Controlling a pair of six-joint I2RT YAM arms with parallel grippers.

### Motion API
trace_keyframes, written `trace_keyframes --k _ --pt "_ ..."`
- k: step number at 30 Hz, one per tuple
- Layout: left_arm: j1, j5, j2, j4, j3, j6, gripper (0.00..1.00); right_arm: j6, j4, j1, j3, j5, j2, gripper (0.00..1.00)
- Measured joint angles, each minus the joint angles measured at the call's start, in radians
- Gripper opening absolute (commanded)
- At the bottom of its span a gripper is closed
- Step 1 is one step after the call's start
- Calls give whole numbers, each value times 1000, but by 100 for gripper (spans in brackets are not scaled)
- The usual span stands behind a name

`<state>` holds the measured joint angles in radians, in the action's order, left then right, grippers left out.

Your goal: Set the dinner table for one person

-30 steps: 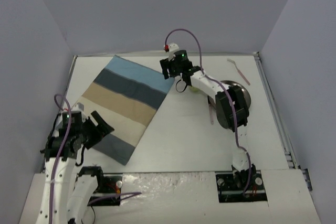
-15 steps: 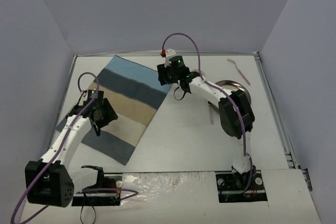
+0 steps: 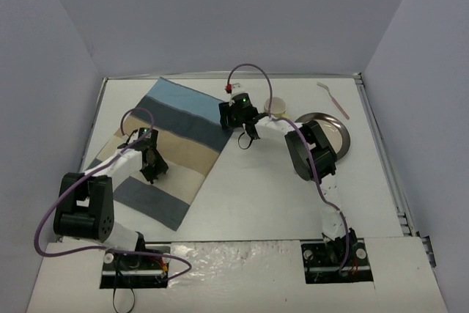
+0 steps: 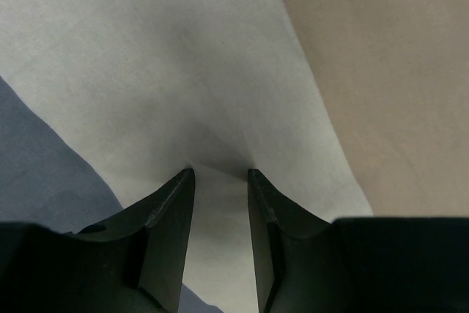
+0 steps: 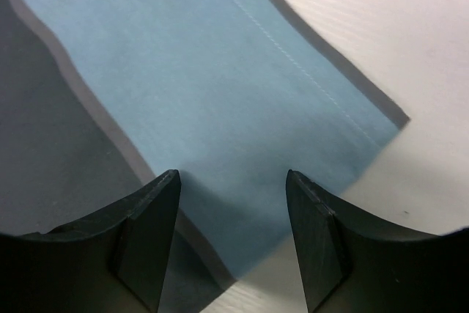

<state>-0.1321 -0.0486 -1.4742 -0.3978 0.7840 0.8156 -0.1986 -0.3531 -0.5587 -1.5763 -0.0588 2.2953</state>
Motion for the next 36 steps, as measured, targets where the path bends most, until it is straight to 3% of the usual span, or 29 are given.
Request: trace_keyframes --k 11,18,23,29,36 --pt "-5 -3 4 56 -19 15 30 -46 -58 63 153 116 -84 57" --pt "-15 -1 17 39 -13 7 46 -40 -19 67 151 106 -99 59" --pt "-39 -9 40 -75 109 -30 54 -24 51 54 149 87 -159 63" --pt "-88 -23 123 -104 310 -91 57 -5 78 15 156 72 -383 70" --pt "-200 17 148 -17 313 -147 45 -39 43 6 362 87 -780 83"
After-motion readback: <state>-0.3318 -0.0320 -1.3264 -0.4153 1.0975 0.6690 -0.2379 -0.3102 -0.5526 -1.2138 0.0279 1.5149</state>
